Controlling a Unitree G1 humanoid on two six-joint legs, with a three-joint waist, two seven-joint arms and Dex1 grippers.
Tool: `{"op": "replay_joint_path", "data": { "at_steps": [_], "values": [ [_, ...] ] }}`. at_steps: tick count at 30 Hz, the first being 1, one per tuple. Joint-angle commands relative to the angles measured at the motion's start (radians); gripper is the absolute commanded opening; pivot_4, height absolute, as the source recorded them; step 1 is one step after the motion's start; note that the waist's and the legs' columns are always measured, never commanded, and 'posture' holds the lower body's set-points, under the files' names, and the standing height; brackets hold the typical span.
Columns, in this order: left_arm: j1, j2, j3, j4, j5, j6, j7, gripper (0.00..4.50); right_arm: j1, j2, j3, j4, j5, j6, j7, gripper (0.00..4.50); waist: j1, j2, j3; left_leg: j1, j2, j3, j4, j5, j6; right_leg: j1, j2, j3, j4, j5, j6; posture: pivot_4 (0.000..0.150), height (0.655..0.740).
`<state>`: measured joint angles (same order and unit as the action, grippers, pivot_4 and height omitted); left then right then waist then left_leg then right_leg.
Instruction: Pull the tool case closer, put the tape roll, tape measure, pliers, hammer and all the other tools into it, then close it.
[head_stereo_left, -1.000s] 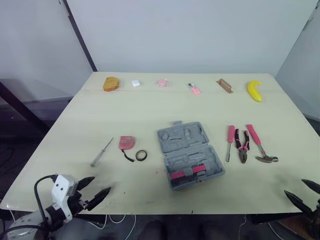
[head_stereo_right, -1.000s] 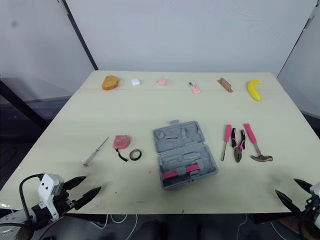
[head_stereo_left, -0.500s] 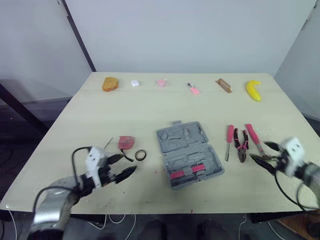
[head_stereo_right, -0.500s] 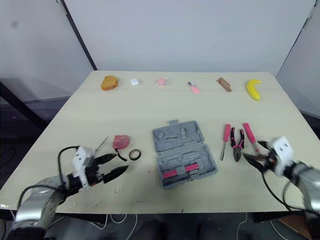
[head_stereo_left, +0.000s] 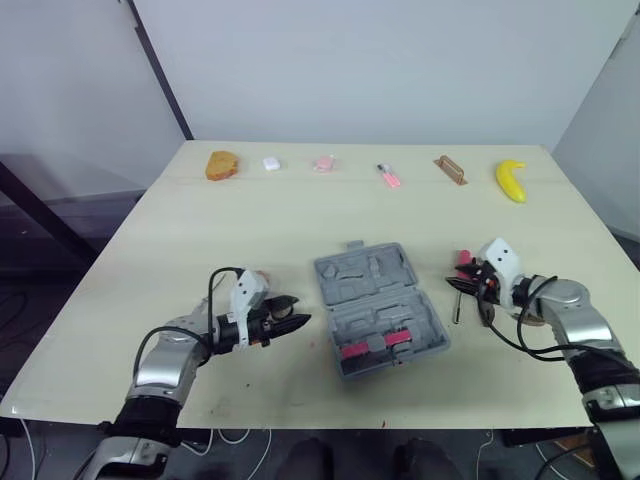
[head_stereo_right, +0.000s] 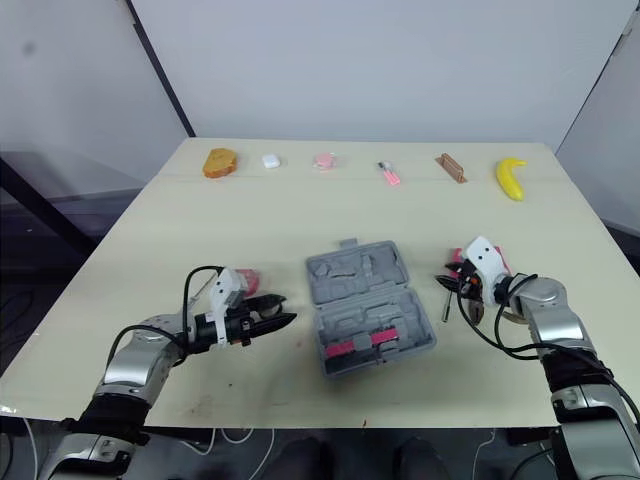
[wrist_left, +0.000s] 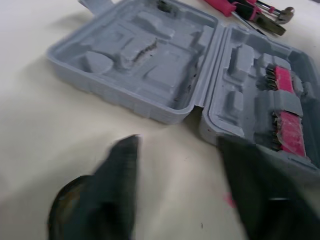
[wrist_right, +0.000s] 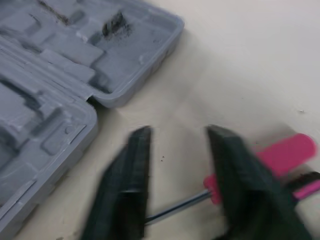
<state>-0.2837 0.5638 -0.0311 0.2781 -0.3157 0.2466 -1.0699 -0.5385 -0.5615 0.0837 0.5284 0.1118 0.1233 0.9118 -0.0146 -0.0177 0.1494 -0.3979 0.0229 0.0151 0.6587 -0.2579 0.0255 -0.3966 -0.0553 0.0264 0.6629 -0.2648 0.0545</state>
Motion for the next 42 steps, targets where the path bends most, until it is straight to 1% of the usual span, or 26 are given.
{"op": "replay_joint_path", "data": {
  "at_steps": [1, 2, 3, 9, 12, 14, 28, 42],
  "values": [
    [-0.039, 0.000, -0.026, 0.025, 0.019, -0.002, -0.027, 0.87, -0.054, 0.012, 0.039, 0.049, -0.052, -0.058, 0.012, 0.00, -0.001, 0.000, 0.000, 0.000, 0.000, 0.000, 0.000, 0.000, 0.000, 0.000, 0.000, 0.000, 0.000, 0.000, 0.000, 0.150, 0.7400],
    [-0.046, 0.000, -0.032, 0.034, 0.023, 0.002, -0.032, 0.26, -0.065, 0.017, 0.049, 0.065, -0.063, -0.069, 0.014, 0.00, -0.001, 0.000, 0.000, 0.000, 0.000, 0.000, 0.000, 0.000, 0.000, 0.000, 0.000, 0.000, 0.000, 0.000, 0.000, 0.150, 0.7400],
    [-0.052, 0.000, -0.037, 0.042, 0.028, 0.000, -0.037, 0.03, -0.075, 0.024, 0.056, 0.079, -0.069, -0.075, 0.017, 0.00, -0.001, 0.000, 0.000, 0.000, 0.000, 0.000, 0.000, 0.000, 0.000, 0.000, 0.000, 0.000, 0.000, 0.000, 0.000, 0.150, 0.7400],
    [-0.105, -0.019, -0.056, 0.118, 0.042, -0.004, -0.055, 0.03, -0.124, 0.065, 0.098, 0.158, -0.129, -0.129, 0.014, 0.00, -0.002, 0.000, 0.000, 0.000, 0.000, 0.000, 0.001, 0.000, 0.000, 0.000, 0.000, 0.000, 0.001, 0.000, 0.000, 0.150, 0.7400],
    [-0.135, -0.024, -0.066, 0.168, 0.055, -0.005, -0.077, 0.03, -0.134, 0.089, 0.104, 0.180, -0.135, -0.135, 0.017, 0.00, -0.002, 0.000, 0.000, 0.000, 0.000, 0.000, 0.001, 0.000, 0.000, 0.000, 0.000, 0.000, 0.001, 0.000, 0.000, 0.150, 0.7400],
    [-0.148, -0.028, -0.069, 0.189, 0.065, -0.012, -0.086, 0.03, -0.127, 0.092, 0.115, 0.176, -0.144, -0.133, 0.043, 0.00, -0.002, 0.000, 0.000, 0.000, 0.000, 0.000, 0.001, 0.000, 0.000, 0.000, 0.000, 0.000, 0.001, 0.000, 0.000, 0.150, 0.7400],
    [-0.203, -0.069, -0.085, 0.261, 0.103, -0.053, -0.107, 0.03, -0.111, 0.109, 0.114, 0.157, -0.141, -0.151, 0.084, 0.00, -0.006, 0.000, 0.000, 0.000, 0.000, 0.000, 0.001, 0.000, 0.000, 0.000, 0.000, 0.000, 0.001, 0.000, 0.000, 0.150, 0.7400],
    [-0.214, -0.093, -0.102, 0.287, 0.131, -0.064, -0.117, 0.03, -0.091, 0.112, 0.113, 0.126, -0.137, -0.138, 0.103, 0.00, -0.005, 0.000, 0.000, 0.000, 0.000, -0.001, 0.001, 0.000, 0.000, 0.000, 0.000, 0.000, 0.001, 0.000, 0.000, 0.150, 0.7400]
  ]
}}
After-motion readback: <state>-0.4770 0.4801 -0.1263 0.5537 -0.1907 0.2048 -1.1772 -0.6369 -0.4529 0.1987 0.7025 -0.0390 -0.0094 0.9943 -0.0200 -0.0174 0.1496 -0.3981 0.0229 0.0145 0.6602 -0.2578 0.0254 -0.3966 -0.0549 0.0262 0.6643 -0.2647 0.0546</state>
